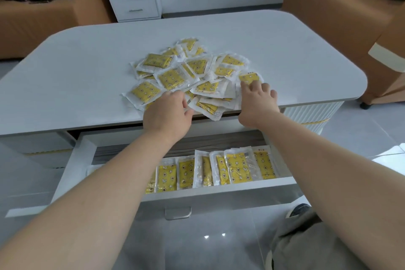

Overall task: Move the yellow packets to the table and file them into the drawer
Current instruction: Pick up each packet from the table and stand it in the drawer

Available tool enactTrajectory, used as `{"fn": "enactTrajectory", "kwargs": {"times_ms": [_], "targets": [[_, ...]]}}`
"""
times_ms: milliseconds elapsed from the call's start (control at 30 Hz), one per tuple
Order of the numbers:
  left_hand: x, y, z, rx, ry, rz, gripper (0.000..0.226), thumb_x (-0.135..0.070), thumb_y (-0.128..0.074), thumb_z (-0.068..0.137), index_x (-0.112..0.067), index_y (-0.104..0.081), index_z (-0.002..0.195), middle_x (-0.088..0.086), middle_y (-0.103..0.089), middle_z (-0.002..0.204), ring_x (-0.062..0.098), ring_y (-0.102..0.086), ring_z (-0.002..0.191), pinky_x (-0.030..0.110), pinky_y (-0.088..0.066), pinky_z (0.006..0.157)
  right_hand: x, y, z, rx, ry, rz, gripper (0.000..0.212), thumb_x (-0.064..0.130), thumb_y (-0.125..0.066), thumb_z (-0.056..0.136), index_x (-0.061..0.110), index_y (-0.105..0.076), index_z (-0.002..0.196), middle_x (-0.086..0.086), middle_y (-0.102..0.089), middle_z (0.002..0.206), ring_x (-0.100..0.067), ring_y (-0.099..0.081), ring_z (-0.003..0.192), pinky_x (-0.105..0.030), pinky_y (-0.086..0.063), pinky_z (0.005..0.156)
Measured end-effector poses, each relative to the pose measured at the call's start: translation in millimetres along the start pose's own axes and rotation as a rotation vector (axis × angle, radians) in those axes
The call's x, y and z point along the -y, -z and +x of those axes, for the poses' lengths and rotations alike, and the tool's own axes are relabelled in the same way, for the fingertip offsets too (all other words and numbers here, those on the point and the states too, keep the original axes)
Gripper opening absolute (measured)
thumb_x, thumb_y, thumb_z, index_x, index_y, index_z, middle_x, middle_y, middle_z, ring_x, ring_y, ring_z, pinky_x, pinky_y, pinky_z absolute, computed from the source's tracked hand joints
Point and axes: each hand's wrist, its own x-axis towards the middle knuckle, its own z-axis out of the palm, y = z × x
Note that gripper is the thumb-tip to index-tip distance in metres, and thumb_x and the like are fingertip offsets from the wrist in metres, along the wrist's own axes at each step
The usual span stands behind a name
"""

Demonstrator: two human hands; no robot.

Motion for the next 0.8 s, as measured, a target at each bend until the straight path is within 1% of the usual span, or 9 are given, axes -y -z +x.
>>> {"fn": "enactTrajectory", "kwargs": {"times_ms": [100, 167, 233, 333, 467, 533, 600, 700, 800], "targets": [[12, 4, 3, -0.028, 0.08, 0.002, 0.019, -0.038, -0.056, 0.099, -0.021, -0.059, 0.105, -0.001, -0.058, 0.108, 0.021, -0.055, 0.083, 0.033, -0.039, 0.064, 5, 0, -8, -0.055, -0.02, -0.057, 0.07, 0.012, -0.059, 0.076, 0.011, -0.036, 0.142, -0.016, -0.035, 0.136, -0.036, -0.034, 0.126, -0.045, -0.032, 0.105], [20, 6, 6, -0.084, 0.134, -0.001, 0.018, -0.032, -0.054, 0.1, -0.017, -0.059, 0.109, 0.004, -0.058, 0.114, 0.025, -0.055, 0.091, 0.035, -0.04, 0.067, 5, -4, -14, -0.048, -0.015, -0.099, 0.066, 0.009, -0.061, 0.077, 0.01, -0.039, 0.139, -0.016, -0.034, 0.139, -0.036, -0.034, 0.127, -0.044, -0.033, 0.103], [29, 7, 10, -0.118, 0.176, 0.051, 0.024, -0.028, -0.054, 0.1, -0.014, -0.058, 0.117, 0.009, -0.056, 0.122, 0.03, -0.054, 0.108, 0.039, -0.043, 0.074, 2, -4, -18, -0.093, -0.018, -0.126, 0.062, 0.007, -0.059, 0.081, 0.01, -0.038, 0.14, -0.016, -0.041, 0.138, -0.036, -0.038, 0.126, -0.041, -0.037, 0.099], [41, 3, 16, -0.017, 0.235, 0.167, 0.04, -0.034, -0.051, 0.1, -0.011, -0.052, 0.133, 0.012, -0.05, 0.137, 0.034, -0.045, 0.125, 0.047, -0.044, 0.09, 0, 6, -22, -0.169, -0.013, -0.144, 0.047, 0.007, -0.058, 0.085, 0.01, -0.045, 0.129, -0.011, -0.056, 0.12, -0.032, -0.048, 0.114, -0.036, -0.037, 0.083], [46, -7, 18, 0.107, 0.261, 0.137, 0.052, -0.04, -0.043, 0.103, -0.013, -0.039, 0.148, 0.007, -0.04, 0.153, 0.034, -0.036, 0.138, 0.051, -0.04, 0.1, 1, 24, -30, -0.161, -0.031, -0.17, 0.021, 0.007, -0.054, 0.086, 0.013, -0.051, 0.106, -0.006, -0.05, 0.093, -0.027, -0.045, 0.094, -0.035, -0.034, 0.079], [46, -8, 20, 0.089, 0.271, 0.11, 0.048, -0.039, -0.044, 0.103, -0.014, -0.044, 0.144, 0.007, -0.047, 0.147, 0.035, -0.039, 0.134, 0.05, -0.041, 0.098, 6, 34, -34, -0.195, -0.062, -0.156, 0.017, 0.006, -0.051, 0.085, 0.014, -0.044, 0.098, -0.004, -0.046, 0.084, -0.027, -0.038, 0.089, -0.036, -0.03, 0.078], [47, -6, 21, 0.034, 0.256, 0.121, 0.037, -0.036, -0.048, 0.1, -0.015, -0.055, 0.13, 0.008, -0.058, 0.133, 0.035, -0.045, 0.125, 0.047, -0.043, 0.091, 12, 45, -38, -0.266, -0.078, -0.148, 0.021, 0.005, -0.048, 0.083, 0.015, -0.039, 0.098, -0.003, -0.046, 0.084, -0.028, -0.037, 0.088, -0.038, -0.028, 0.078], [49, -7, 22, -0.056, 0.204, 0.158, 0.027, -0.034, -0.049, 0.099, -0.017, -0.066, 0.112, 0.006, -0.066, 0.115, 0.034, -0.05, 0.112, 0.042, -0.042, 0.08, 18, 55, -41, -0.348, -0.069, -0.076, 0.033, 0.001, -0.049, 0.082, 0.013, -0.043, 0.112, -0.005, -0.045, 0.095, -0.029, -0.042, 0.081, -0.039, -0.03, 0.077], [52, -8, 22, -0.116, 0.161, 0.188, 0.026, -0.036, -0.051, 0.099, -0.019, -0.07, 0.095, 0.005, -0.069, 0.096, 0.033, -0.053, 0.101, 0.037, -0.039, 0.072, 22, 55, -40, -0.364, -0.04, 0.143, 0.044, -0.005, -0.047, 0.086, 0.009, -0.043, 0.128, -0.012, -0.05, 0.115, -0.031, -0.046, 0.067, -0.037, -0.036, 0.065]]}}
